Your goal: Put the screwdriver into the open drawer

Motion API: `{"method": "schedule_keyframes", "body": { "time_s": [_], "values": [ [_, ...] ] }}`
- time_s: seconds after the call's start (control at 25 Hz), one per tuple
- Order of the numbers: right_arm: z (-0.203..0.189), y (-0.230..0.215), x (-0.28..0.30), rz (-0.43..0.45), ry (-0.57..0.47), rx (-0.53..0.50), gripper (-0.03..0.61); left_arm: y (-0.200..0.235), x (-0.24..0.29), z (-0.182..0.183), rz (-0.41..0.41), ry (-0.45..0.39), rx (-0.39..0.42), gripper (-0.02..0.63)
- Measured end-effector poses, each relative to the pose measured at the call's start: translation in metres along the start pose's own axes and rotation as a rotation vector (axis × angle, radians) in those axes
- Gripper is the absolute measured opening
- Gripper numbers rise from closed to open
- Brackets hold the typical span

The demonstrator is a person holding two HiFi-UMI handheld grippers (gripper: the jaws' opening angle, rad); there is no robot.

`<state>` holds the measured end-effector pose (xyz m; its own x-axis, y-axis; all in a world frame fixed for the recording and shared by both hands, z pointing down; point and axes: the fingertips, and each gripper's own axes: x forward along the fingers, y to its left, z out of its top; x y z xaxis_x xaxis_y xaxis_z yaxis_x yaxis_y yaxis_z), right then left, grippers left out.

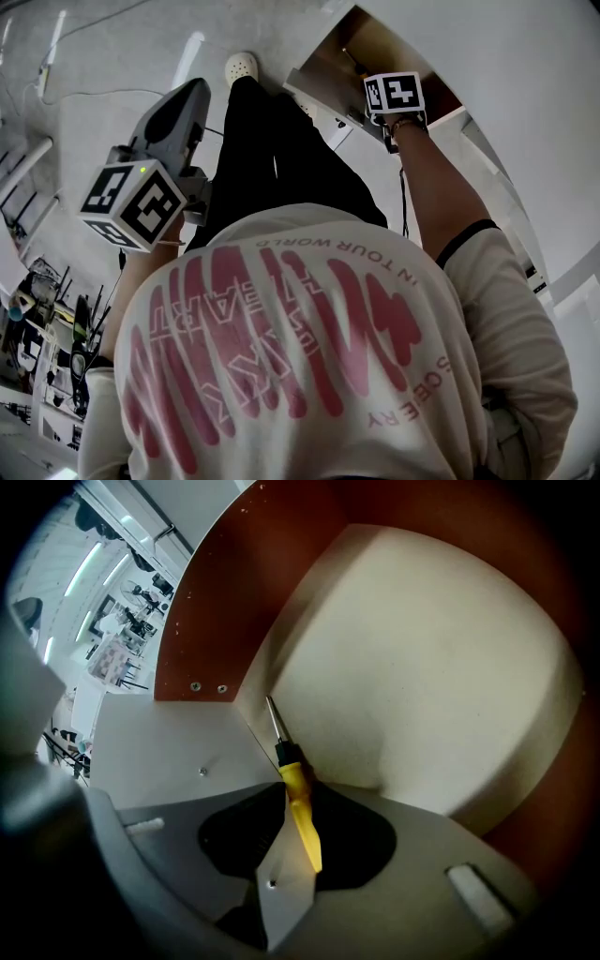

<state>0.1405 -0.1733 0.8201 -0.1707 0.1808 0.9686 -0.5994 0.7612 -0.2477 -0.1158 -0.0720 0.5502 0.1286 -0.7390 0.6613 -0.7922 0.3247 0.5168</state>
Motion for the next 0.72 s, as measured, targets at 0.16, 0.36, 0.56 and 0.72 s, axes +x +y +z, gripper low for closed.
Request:
{"method": "schedule_keyframes", "body": {
  "time_s": [0.16,0.36,0.56,0.72],
  "values": [
    [-0.0001,-0.0013,0.0006,-0.002,0.003,0.007,0.103,-0.0001,0.0006,0.0011,0.003,-0.003,-0.002,0.003],
    [-0.001,-0.0017,0.0032,-0.004,0.017,-0.009,0.106,-0.0004,0.0023,-0.0014,0.003,0.0,-0.007,0.003],
    [-0.0002,-0.0002,0.0065,-0.006,0.021,-0.021,0.106,0.0018,0.0039,-0.004,0.004,-0.002,-0.014,0.003],
    [0.0013,0.0008,0.0067,-0.004,0.02,-0.026,0.109,0.0016,0.0043,-0.0022,0.005,-0.005,-0.016,0.003]
  ]
}}
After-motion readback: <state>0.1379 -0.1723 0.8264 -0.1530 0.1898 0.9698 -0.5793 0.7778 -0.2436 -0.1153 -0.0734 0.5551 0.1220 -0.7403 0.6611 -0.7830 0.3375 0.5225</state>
